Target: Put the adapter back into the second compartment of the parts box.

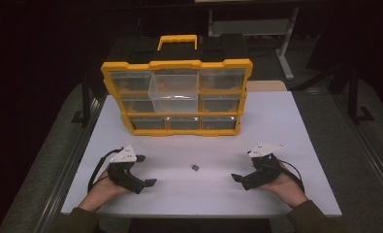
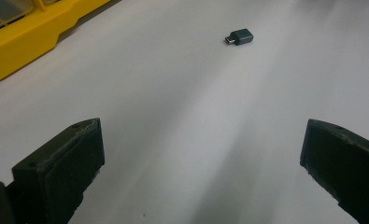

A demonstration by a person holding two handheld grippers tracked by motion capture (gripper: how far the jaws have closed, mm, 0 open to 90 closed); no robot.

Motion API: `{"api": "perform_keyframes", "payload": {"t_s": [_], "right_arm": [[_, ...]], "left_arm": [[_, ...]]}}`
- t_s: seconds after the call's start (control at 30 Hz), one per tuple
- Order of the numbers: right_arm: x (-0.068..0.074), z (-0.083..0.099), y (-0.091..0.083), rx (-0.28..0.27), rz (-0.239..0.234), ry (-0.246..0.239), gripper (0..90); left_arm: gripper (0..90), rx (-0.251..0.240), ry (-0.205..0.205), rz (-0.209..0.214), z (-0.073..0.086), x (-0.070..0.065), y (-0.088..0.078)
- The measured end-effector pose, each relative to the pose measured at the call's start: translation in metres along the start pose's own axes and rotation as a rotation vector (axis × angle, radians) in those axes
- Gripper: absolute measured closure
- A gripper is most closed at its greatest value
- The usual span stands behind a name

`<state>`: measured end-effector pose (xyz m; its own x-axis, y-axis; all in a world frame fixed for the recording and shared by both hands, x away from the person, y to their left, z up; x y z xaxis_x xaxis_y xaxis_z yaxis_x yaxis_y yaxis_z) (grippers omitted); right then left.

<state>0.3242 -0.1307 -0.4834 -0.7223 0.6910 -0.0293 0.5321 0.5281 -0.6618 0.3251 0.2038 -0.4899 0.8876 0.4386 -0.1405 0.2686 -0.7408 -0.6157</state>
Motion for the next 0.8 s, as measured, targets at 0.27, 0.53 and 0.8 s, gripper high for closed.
{"api": "perform_keyframes", "payload": {"t_s": [0.27, 0.53, 0.8], "right_arm": [[0.002, -0.006, 0.002, -0.005, -0.017, 0.003, 0.2], [0.003, -0.015, 0.006, -0.009, -0.022, -0.004, 0.2], [0.004, -0.02, 0.007, -0.005, -0.034, -0.009, 0.2]], "left_arm": [[0.0, -0.005, -0.004, 0.006, -0.001, 0.0, 0.0], [0.0, -0.003, 0.0, 0.014, -0.001, -0.001, 0.001], [0.0, -0.007, 0.0, 0.018, -0.001, -0.002, 0.0]]}}
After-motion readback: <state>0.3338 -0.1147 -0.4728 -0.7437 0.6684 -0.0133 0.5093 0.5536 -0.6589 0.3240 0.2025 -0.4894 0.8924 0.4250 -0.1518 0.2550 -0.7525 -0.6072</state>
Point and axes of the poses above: each handheld gripper's, and its own axes: y roughly forward along the jaws, z roughly out of its underside, x roughly to its left, the point moved 8 cm from there along y, roughly forward along the jaws, and after that the axes turned 5 degrees about z, right-handed, at the moved point
